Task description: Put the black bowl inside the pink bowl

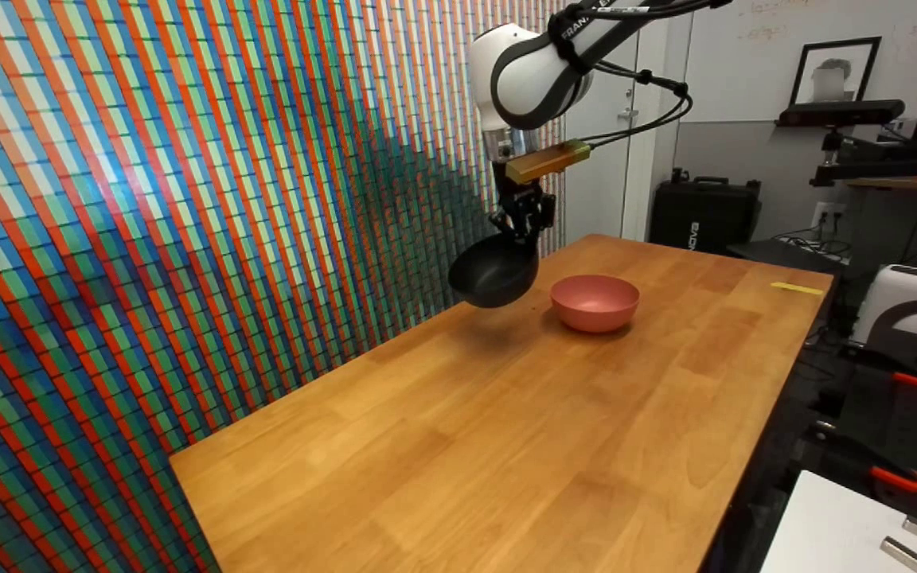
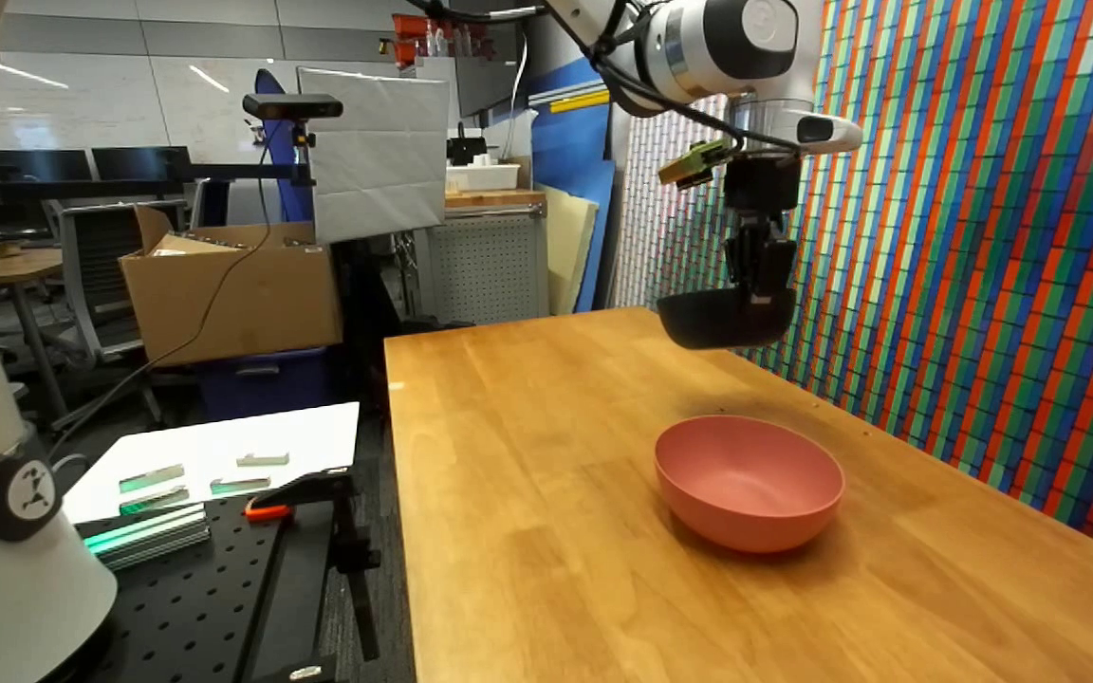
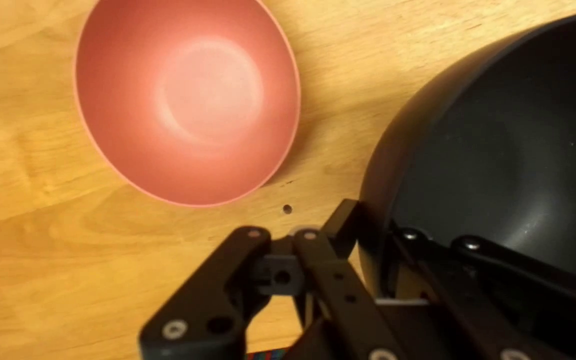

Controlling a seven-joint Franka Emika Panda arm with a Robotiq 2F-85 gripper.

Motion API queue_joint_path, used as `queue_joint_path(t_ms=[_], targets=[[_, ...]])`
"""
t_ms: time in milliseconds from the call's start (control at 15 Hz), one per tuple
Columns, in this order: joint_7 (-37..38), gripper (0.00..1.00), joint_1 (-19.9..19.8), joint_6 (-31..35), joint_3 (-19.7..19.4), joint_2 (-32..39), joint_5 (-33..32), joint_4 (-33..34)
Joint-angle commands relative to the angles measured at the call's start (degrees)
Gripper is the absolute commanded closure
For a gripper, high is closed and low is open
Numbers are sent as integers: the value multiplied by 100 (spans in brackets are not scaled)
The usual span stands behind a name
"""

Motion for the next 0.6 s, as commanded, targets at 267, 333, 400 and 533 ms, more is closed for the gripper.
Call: queue_joint_path(t_ms=[267,333,400,533], targets=[[-104,96,-609,112,-187,-1198,370,-1549],[-105,96,-677,128,-201,-1305,399,-1688],[-114,96,-749,143,-216,-1409,437,-1837],[-118,96,-867,152,-243,-1586,490,-2085]])
